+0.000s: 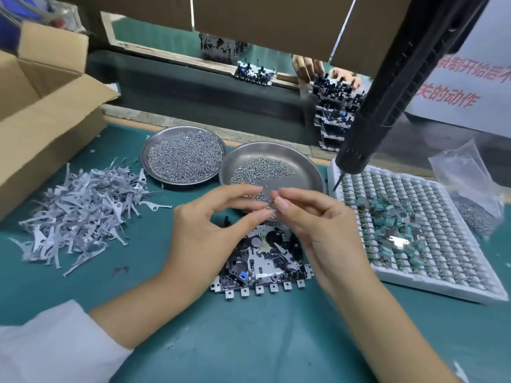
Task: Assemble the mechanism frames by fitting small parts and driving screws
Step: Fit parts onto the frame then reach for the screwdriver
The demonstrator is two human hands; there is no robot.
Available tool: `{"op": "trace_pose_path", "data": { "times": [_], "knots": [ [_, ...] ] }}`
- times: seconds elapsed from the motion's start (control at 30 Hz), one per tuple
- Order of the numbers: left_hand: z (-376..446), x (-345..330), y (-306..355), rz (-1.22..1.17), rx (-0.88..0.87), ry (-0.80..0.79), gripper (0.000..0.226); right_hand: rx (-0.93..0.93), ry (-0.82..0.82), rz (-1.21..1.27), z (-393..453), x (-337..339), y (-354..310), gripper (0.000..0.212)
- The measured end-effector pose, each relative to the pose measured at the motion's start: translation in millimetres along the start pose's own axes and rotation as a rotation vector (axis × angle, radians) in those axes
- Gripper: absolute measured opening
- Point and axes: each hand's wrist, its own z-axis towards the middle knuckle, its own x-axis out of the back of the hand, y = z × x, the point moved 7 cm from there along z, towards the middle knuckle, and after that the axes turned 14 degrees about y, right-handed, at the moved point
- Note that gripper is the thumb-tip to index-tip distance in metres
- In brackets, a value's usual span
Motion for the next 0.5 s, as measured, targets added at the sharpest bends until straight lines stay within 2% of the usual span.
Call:
{"op": "trace_pose_path", "data": {
  "times": [0.27,0.5],
  "knots": [
    [-0.5,0.5,2.7,-0.055,-0.03,0.035,0.029,-0.073,-0.043,0.093,-4.4,-7.0,5.7,0.014],
    [-0.5,0.0,2.9,-0.066,-0.057,0.032,0.027,-0.013,-0.058,0.046,-4.5,-7.4,4.3,0.016]
  ]
}}
